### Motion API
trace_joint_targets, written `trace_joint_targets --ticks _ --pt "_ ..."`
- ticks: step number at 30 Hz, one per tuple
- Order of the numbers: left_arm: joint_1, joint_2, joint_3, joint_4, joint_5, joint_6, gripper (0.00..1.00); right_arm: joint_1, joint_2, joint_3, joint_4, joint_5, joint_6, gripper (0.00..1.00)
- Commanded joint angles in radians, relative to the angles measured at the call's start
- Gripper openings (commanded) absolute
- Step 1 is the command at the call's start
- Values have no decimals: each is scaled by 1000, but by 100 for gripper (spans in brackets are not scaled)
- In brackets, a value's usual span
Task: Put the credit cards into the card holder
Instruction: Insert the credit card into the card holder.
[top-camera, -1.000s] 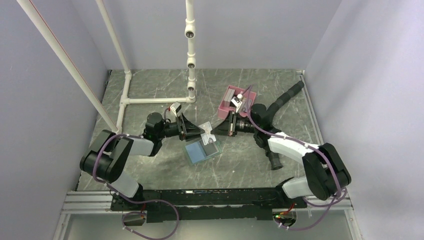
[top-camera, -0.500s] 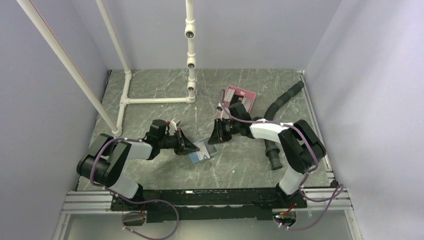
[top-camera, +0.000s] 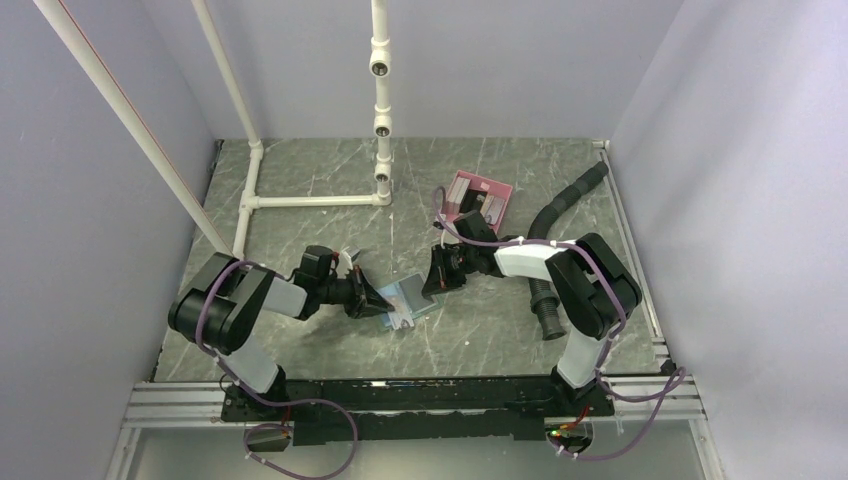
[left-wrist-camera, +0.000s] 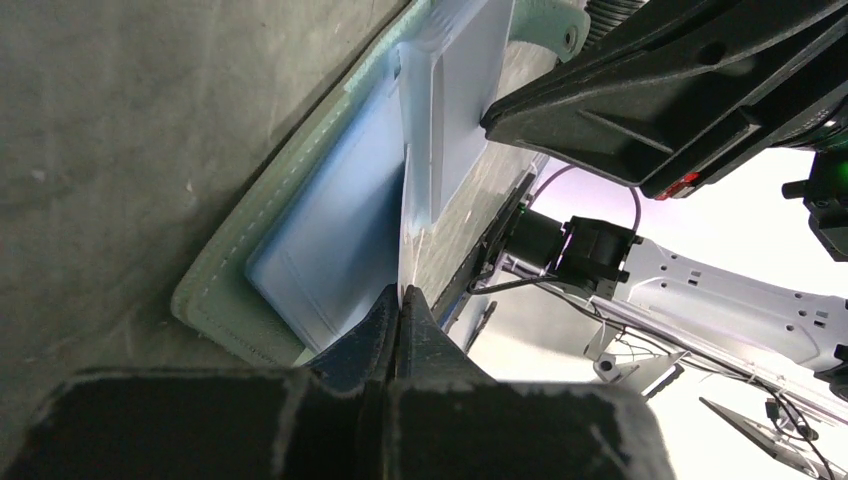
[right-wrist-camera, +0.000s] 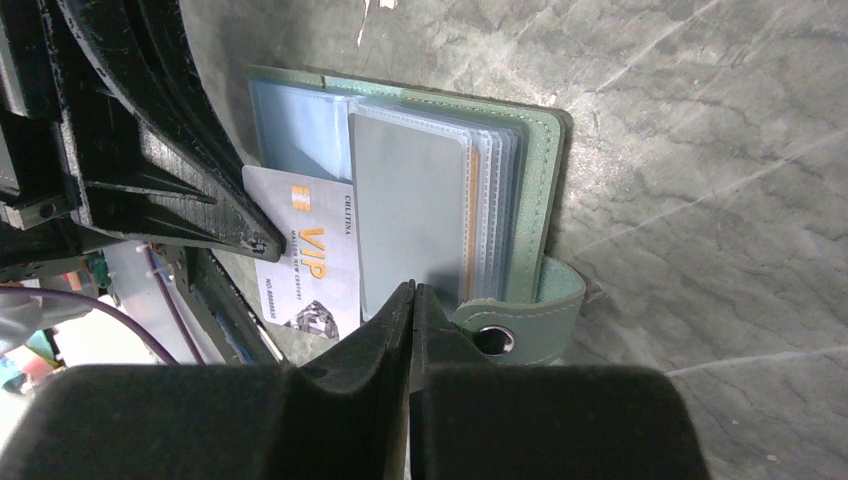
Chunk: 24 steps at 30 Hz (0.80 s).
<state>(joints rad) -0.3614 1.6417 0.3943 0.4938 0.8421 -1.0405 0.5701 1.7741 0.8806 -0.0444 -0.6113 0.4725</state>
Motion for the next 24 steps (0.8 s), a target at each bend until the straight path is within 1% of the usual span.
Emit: trace_joint_targets --ticks 1,4,6,12,16,20,24 --pt "13 22 -20 112 44 7 0 -3 13 -2 6 57 -34 3" --pt "14 37 -33 222 67 -26 0 -3 22 -4 16 50 -28 2" --pt "14 27 -36 251 70 -36 0 -3 29 -2 19 46 -25 1" --pt "15 -13 -3 135 70 22 0 -3 28 -2 20 43 -28 1" --pt "15 21 1 163 84 2 0 -3 25 -4 19 44 -28 1" --pt "15 82 -8 260 104 -49 0 -3 23 -8 21 43 -25 1" --pt "15 131 -17 304 107 -69 0 -3 21 -11 20 42 -27 1"
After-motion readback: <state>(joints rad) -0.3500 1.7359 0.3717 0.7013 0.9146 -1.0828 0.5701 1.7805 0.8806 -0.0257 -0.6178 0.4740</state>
